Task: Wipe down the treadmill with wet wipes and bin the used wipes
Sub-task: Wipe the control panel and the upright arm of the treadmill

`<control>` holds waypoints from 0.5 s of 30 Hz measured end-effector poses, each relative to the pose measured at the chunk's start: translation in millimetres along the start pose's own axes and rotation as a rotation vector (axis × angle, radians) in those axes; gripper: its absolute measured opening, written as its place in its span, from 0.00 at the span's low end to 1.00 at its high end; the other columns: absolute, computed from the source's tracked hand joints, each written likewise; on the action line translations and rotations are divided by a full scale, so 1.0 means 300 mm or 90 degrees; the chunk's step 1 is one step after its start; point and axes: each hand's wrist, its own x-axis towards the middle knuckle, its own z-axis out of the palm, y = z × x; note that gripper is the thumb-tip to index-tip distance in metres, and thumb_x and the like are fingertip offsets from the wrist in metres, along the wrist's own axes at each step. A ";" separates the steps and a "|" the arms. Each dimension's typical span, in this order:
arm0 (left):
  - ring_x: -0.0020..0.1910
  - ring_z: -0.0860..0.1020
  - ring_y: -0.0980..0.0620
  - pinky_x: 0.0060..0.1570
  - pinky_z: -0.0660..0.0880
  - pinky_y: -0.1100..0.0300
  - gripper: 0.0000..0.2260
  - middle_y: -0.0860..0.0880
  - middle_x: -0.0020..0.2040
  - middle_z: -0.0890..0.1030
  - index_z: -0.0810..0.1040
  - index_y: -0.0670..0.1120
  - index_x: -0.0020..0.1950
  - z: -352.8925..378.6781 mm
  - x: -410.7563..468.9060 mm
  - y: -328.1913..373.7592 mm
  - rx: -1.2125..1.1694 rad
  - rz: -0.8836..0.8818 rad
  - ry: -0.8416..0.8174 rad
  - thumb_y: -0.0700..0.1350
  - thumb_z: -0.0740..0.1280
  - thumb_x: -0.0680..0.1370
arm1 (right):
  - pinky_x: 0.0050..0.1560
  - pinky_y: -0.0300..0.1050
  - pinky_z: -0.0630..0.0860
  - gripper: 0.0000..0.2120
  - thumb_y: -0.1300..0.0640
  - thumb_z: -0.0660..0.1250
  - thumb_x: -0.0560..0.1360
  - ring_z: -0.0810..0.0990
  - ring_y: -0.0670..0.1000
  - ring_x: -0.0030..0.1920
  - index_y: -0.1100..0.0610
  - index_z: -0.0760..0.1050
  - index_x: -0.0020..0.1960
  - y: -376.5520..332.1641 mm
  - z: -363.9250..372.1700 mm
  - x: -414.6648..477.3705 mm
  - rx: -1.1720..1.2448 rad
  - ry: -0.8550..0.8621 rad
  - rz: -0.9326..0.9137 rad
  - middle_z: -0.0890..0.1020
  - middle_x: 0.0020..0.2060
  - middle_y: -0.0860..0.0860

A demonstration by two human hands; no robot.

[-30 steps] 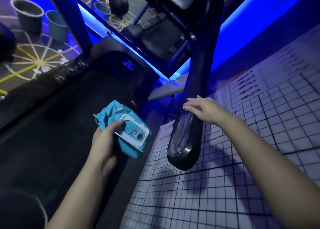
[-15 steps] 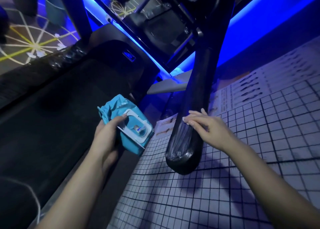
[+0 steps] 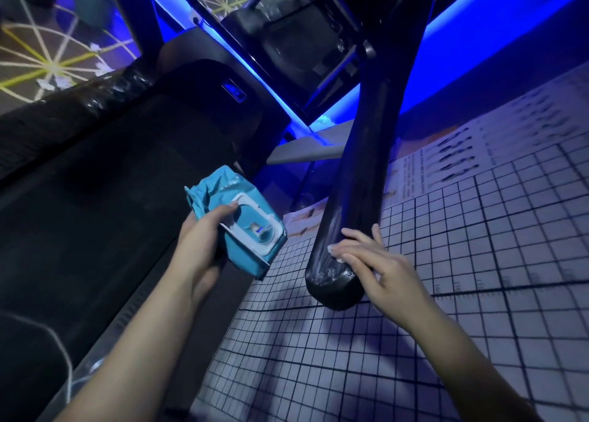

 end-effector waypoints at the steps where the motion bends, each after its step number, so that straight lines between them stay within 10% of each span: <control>1: 0.59 0.86 0.41 0.62 0.81 0.42 0.13 0.43 0.57 0.88 0.81 0.45 0.65 -0.002 -0.002 0.001 -0.002 -0.002 0.000 0.37 0.70 0.81 | 0.80 0.54 0.52 0.15 0.53 0.61 0.83 0.73 0.47 0.72 0.58 0.83 0.59 -0.005 0.004 -0.009 0.003 0.001 -0.001 0.84 0.58 0.44; 15: 0.59 0.86 0.40 0.63 0.81 0.40 0.15 0.42 0.57 0.88 0.80 0.43 0.67 -0.025 -0.047 -0.047 0.028 -0.022 -0.013 0.36 0.71 0.80 | 0.77 0.63 0.60 0.16 0.70 0.65 0.80 0.72 0.53 0.73 0.63 0.78 0.66 -0.072 0.073 -0.128 -0.087 0.031 -0.127 0.81 0.63 0.51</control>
